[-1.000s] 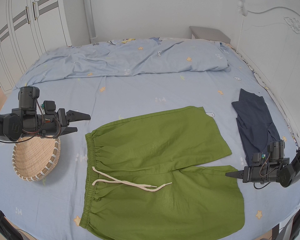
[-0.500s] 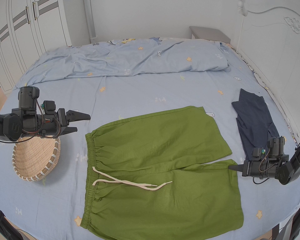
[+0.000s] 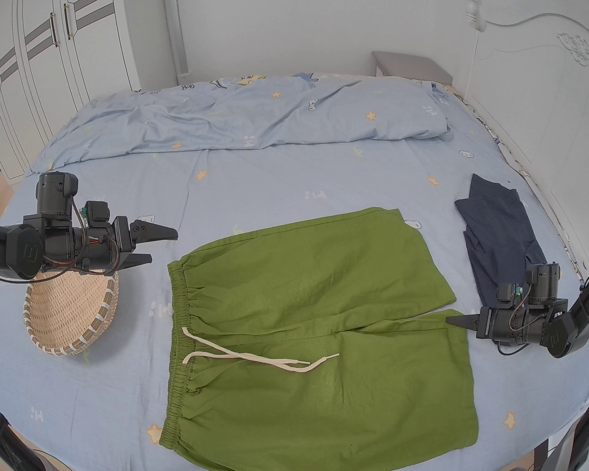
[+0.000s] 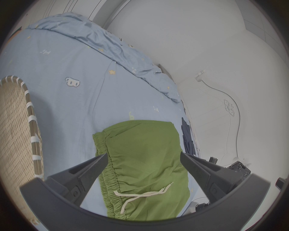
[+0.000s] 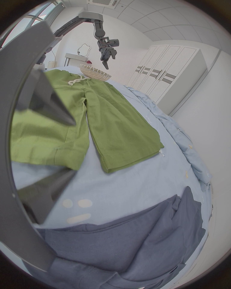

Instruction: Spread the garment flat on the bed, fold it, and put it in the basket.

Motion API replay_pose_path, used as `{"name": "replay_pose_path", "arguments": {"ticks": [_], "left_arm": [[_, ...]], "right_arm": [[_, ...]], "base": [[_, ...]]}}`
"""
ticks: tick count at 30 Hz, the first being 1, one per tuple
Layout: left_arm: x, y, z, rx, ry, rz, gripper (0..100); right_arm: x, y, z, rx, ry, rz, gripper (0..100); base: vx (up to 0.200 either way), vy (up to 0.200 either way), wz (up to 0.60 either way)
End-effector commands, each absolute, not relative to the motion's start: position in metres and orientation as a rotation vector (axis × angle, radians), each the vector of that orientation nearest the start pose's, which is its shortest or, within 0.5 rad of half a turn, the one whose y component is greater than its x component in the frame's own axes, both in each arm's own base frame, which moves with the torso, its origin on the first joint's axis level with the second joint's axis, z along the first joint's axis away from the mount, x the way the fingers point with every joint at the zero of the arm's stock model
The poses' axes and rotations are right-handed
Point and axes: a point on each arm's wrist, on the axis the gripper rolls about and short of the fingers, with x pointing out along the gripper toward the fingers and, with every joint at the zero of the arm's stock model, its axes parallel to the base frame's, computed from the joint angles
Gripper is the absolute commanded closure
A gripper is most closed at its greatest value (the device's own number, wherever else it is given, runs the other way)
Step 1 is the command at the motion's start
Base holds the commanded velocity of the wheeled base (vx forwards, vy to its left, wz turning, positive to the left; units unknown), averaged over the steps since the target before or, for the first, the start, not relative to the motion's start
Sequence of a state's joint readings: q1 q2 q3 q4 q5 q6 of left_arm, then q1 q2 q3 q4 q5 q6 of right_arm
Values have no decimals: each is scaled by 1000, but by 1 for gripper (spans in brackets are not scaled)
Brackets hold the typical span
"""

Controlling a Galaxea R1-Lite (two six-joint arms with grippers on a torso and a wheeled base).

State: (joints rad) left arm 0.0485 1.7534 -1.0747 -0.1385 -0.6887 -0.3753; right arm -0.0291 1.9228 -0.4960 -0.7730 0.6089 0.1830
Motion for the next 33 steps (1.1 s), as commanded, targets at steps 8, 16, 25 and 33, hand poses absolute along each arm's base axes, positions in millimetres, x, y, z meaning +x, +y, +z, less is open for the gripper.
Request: {"name": "replay_pose_path", "arguments": {"ticks": [8,16,25,33], "left_arm": [[250,-3,166,-608,751,-506,0],[167,-6,97,-645,975,-463,0],[131,-8,65,-624,1096,-460,0],[149,-12,47,-640,1200,-462,0]], "right_arm": [[276,-6,67,386,650,469,0],[235,-8,88,381,607,456,0],[213,1,92,381,607,486,0],[205,10,101,374,583,526,0]], "base": [[0,0,0],[0,0,0],[0,0,0],[0,0,0]]}}
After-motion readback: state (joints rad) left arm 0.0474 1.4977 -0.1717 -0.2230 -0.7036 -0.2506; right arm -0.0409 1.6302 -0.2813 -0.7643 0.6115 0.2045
